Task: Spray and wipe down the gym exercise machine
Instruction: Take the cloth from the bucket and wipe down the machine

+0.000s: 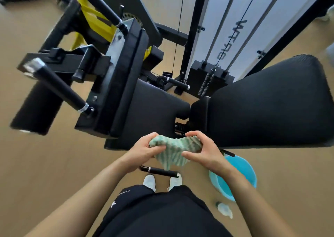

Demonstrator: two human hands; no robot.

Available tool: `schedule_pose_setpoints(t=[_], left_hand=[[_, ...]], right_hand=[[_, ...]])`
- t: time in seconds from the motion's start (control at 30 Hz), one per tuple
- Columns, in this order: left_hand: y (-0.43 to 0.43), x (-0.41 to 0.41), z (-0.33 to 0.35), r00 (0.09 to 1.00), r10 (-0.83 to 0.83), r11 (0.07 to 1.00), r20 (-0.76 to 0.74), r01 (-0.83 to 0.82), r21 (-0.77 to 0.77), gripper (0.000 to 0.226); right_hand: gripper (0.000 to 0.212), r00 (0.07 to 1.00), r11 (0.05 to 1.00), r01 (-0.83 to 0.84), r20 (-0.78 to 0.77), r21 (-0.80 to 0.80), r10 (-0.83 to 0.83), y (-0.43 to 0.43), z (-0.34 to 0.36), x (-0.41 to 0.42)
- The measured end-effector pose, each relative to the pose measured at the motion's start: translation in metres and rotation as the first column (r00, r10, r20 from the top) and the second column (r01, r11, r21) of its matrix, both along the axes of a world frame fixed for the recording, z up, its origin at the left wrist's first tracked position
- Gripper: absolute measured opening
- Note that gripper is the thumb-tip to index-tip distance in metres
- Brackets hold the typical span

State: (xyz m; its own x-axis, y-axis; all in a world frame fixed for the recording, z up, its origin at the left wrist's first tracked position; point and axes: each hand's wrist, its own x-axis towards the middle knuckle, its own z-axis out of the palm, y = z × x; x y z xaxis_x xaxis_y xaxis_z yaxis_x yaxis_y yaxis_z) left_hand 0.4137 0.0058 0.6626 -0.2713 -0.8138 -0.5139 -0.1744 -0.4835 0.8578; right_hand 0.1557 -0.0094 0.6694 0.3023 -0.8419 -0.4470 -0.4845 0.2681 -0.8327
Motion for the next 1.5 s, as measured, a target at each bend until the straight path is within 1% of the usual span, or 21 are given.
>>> schedule_pose_setpoints(t=[0.03, 0.1, 0.17, 0.23, 0.3, 0.37, 0.43, 0.53, 0.6, 0.7, 0.8, 0.9, 0.97, 1.0, 1.07, 1.13, 1.2, 1.27, 1.37, 1.43, 1.5], left_hand=[[0.002, 0.002, 0.005, 0.998, 0.057, 0.998, 0.026, -0.056, -0.016, 0.013], [0.008, 0.004, 0.018, 0.988, 0.152, 0.987, 0.04, -0.15, -0.051, 0.008], [0.013, 0.005, 0.034, 0.975, 0.22, 0.971, 0.04, -0.215, -0.102, 0.011], [0.018, 0.006, 0.051, 0.956, 0.289, 0.943, 0.042, -0.277, -0.186, 0.013], [0.024, 0.011, 0.07, 0.918, 0.397, 0.889, 0.011, -0.381, -0.252, 0.013], [0.029, 0.02, 0.087, 0.857, 0.515, 0.811, -0.027, -0.497, -0.309, 0.012], [0.033, 0.033, 0.1, 0.789, 0.614, 0.723, -0.034, -0.579, -0.376, 0.008], [0.038, 0.058, 0.114, 0.7, 0.71, 0.611, -0.079, -0.668, -0.425, 0.004], [0.038, 0.077, 0.123, 0.63, 0.763, 0.53, -0.142, -0.737, -0.42, 0.007], [0.037, 0.11, 0.132, 0.518, 0.831, 0.403, -0.206, -0.813, -0.419, 0.018], [0.027, 0.145, 0.135, 0.472, 0.844, 0.328, -0.256, -0.831, -0.45, 0.028], [0.014, 0.169, 0.132, 0.445, 0.829, 0.283, -0.339, -0.856, -0.432, 0.034], [0.006, 0.179, 0.128, 0.455, 0.802, 0.298, -0.388, -0.866, -0.402, 0.036], [0.002, 0.18, 0.124, 0.481, 0.787, 0.331, -0.388, -0.858, -0.392, 0.035], [-0.003, 0.183, 0.112, 0.563, 0.742, 0.449, -0.364, -0.821, -0.354, 0.03], [-0.006, 0.182, 0.102, 0.637, 0.685, 0.564, -0.353, -0.771, -0.296, 0.029], [-0.005, 0.181, 0.095, 0.679, 0.643, 0.628, -0.353, -0.732, -0.265, 0.031], [-0.005, 0.183, 0.089, 0.695, 0.632, 0.649, -0.342, -0.716, -0.256, 0.028], [-0.007, 0.19, 0.081, 0.689, 0.648, 0.658, -0.324, -0.721, -0.217, 0.015], [-0.009, 0.193, 0.075, 0.691, 0.649, 0.673, -0.318, -0.716, -0.184, 0.018], [-0.011, 0.193, 0.073, 0.709, 0.629, 0.692, -0.319, -0.698, -0.185, 0.023]], right_hand=[[0.054, 0.995, 0.995, -0.095, -0.017, 0.014, 0.095, -0.006, 0.0, 0.0], [0.057, 0.966, 0.97, -0.244, -0.081, 0.003, 0.244, -0.019, -0.004, 0.003], [0.053, 0.94, 0.944, -0.327, -0.119, -0.048, 0.32, -0.031, -0.003, 0.01], [0.045, 0.934, 0.925, -0.352, -0.12, -0.142, 0.337, -0.042, 0.005, 0.018], [0.036, 0.946, 0.918, -0.324, -0.069, -0.228, 0.317, -0.049, 0.018, 0.03], [0.029, 0.96, 0.925, -0.259, 0.031, -0.278, 0.278, -0.053, 0.034, 0.043], [0.023, 0.959, 0.922, -0.223, 0.101, -0.316, 0.267, -0.057, 0.05, 0.061], [0.019, 0.933, 0.91, -0.25, 0.167, -0.331, 0.317, -0.062, 0.075, 0.095], [0.019, 0.918, 0.921, -0.236, 0.238, -0.311, 0.316, -0.065, 0.092, 0.122], [0.021, 0.903, 0.938, -0.152, 0.341, -0.313, 0.26, -0.068, 0.118, 0.167], [0.02, 0.878, 0.945, -0.077, 0.428, -0.319, 0.216, -0.071, 0.139, 0.21], [0.021, 0.874, 0.945, 0.032, 0.467, -0.326, 0.131, -0.075, 0.147, 0.248], [0.02, 0.89, 0.936, 0.086, 0.449, -0.342, 0.082, -0.075, 0.143, 0.27], [0.019, 0.909, 0.933, 0.086, 0.41, -0.349, 0.07, -0.073, 0.138, 0.276], [0.02, 0.938, 0.949, 0.055, 0.341, -0.311, 0.058, -0.066, 0.123, 0.289], [0.029, 0.941, 0.966, 0.055, 0.336, -0.254, 0.034, -0.056, 0.112, 0.299], [0.033, 0.944, 0.962, 0.115, 0.329, -0.249, -0.028, -0.047, 0.105, 0.304], [0.027, 0.953, 0.945, 0.174, 0.289, -0.276, -0.091, -0.042, 0.1, 0.306], [0.021, 0.975, 0.917, 0.199, 0.166, -0.345, -0.149, -0.035, 0.093, 0.306], [0.021, 0.979, 0.914, 0.198, 0.116, -0.355, -0.167, -0.032, 0.091, 0.305], [0.021, 0.976, 0.922, 0.214, 0.12, -0.323, -0.184, -0.031, 0.092, 0.306]])
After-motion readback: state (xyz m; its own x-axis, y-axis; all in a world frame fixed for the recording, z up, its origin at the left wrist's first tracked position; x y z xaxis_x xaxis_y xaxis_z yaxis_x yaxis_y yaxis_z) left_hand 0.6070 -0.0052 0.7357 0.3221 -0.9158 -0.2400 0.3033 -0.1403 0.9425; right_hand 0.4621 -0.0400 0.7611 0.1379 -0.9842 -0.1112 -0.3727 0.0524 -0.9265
